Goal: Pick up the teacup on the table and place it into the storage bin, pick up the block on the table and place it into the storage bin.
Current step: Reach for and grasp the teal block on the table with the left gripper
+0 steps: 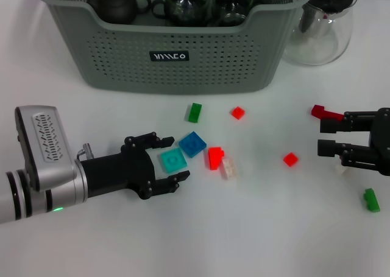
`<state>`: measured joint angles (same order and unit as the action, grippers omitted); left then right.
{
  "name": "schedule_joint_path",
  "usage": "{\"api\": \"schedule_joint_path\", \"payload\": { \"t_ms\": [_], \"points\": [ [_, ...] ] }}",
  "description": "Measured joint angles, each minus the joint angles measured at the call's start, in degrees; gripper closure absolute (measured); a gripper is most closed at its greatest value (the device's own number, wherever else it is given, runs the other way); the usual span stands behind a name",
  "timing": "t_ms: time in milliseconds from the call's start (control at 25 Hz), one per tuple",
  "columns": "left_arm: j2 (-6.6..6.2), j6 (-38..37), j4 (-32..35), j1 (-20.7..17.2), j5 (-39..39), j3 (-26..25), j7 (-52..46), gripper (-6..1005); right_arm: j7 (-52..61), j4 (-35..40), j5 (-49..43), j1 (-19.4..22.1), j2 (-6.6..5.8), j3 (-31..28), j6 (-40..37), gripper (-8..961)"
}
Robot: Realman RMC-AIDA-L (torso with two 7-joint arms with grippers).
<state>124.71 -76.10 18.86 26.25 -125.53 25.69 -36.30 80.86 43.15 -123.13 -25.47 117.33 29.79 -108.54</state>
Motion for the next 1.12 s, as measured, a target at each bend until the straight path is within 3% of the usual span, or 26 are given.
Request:
{"api": "schedule_joint_path", "payload": {
  "t_ms": [1120],
  "points": [
    [0.09,1.72,0.2,-0.78,-0.09,-0.64,0.31,308,0.0,0.0,-0.17,0.1,0.0,0.0,0.0,437]
  ]
}}
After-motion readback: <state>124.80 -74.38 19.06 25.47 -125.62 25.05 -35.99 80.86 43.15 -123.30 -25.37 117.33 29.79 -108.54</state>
